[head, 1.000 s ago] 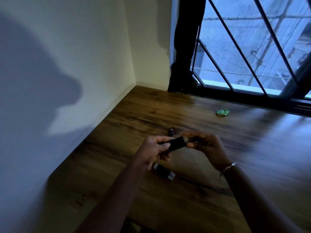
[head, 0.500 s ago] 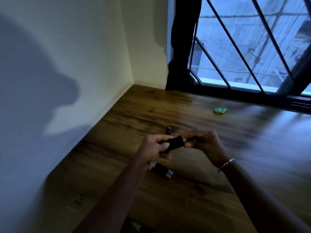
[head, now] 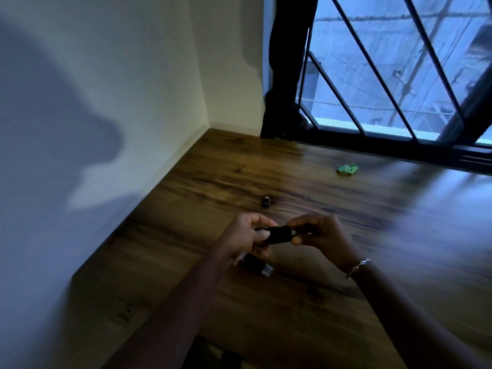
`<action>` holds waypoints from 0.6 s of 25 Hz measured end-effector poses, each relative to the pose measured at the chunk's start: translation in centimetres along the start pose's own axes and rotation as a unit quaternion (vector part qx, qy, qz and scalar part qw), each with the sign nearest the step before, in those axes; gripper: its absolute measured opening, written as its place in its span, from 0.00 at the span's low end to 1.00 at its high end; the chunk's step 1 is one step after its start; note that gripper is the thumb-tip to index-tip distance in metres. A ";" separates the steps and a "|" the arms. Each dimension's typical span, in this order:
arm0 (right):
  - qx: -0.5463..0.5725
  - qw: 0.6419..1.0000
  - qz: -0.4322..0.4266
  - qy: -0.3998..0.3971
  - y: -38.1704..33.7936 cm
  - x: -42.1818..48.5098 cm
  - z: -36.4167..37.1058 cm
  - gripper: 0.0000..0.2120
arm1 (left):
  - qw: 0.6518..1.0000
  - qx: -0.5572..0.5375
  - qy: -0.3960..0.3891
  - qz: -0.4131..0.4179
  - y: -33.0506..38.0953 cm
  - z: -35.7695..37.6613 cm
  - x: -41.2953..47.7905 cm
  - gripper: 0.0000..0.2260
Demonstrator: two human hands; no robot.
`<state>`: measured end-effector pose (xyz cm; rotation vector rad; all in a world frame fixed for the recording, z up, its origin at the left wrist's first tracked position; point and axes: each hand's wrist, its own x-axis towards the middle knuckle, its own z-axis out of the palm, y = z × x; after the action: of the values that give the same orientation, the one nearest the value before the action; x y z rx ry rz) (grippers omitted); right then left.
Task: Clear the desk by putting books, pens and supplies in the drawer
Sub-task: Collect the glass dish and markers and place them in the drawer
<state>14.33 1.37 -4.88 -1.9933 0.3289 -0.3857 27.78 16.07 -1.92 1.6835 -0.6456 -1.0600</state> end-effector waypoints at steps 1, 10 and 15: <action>-0.014 1.000 0.007 -0.003 0.2 -0.3 0.1 0.17 | 1.000 0.026 -0.009 0.004 -0.2 0.1 0.1 0.09; -0.212 0.976 0.020 -0.044 1.7 -3.2 1.3 0.17 | 0.885 0.451 -0.037 0.108 -1.7 1.3 0.6 0.19; -0.270 0.960 0.014 -0.069 1.8 -3.2 1.1 0.19 | 0.831 0.528 -0.010 0.176 -2.4 1.6 0.7 0.18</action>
<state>11.77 2.75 -7.39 -2.5304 0.4043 -0.1400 26.58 15.64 -4.54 2.3096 -1.6944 -0.4145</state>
